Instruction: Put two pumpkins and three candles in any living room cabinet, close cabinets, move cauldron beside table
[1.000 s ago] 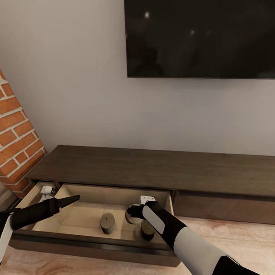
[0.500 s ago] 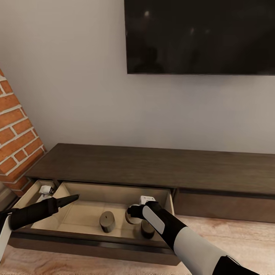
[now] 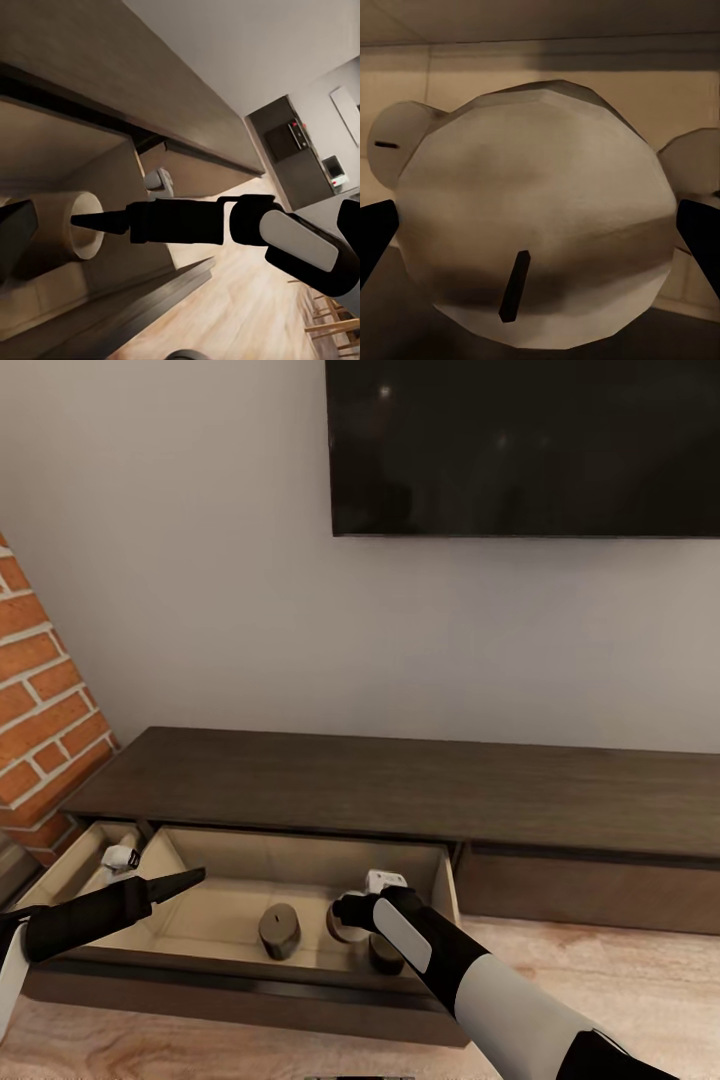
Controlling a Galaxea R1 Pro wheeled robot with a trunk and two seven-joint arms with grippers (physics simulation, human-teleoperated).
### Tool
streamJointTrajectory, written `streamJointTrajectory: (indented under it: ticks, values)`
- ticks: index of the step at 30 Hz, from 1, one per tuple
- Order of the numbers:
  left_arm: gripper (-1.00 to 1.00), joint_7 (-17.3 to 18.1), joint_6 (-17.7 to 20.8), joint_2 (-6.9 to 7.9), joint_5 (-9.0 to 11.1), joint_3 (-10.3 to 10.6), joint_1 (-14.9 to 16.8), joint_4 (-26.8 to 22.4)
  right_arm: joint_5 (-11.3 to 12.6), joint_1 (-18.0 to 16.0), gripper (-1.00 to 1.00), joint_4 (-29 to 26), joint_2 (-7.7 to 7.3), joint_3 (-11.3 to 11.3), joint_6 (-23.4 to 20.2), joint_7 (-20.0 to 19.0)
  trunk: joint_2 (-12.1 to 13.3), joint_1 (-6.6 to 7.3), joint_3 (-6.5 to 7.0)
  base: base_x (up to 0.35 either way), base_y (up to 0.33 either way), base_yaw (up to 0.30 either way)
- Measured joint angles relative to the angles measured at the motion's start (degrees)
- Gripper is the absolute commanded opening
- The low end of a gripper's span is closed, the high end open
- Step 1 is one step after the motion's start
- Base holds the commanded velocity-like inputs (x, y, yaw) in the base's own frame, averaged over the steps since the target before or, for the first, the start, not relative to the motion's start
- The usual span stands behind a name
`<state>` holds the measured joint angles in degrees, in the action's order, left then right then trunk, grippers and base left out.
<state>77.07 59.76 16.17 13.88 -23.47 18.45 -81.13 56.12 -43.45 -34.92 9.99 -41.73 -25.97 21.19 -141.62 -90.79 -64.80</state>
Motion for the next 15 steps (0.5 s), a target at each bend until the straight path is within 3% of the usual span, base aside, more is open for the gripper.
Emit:
streamJointTrajectory:
  ticks: [9,15]
  values:
    - [1.00,0.01,0.00,0.00,0.01,-0.05,-0.06,-0.03,-0.04,0.03,-1.00,-0.06,0.00,-0.02,0.13,-0.18,-0.42,-0.22,-0.18,0.001,0.000,0.000]
    - [1.00,0.01,0.00,0.00,0.00,-0.16,-0.08,-0.03,-0.01,-0.03,-1.00,-0.06,0.00,-0.08,0.03,-0.14,-0.42,-0.22,-0.18,0.147,0.000,0.000]
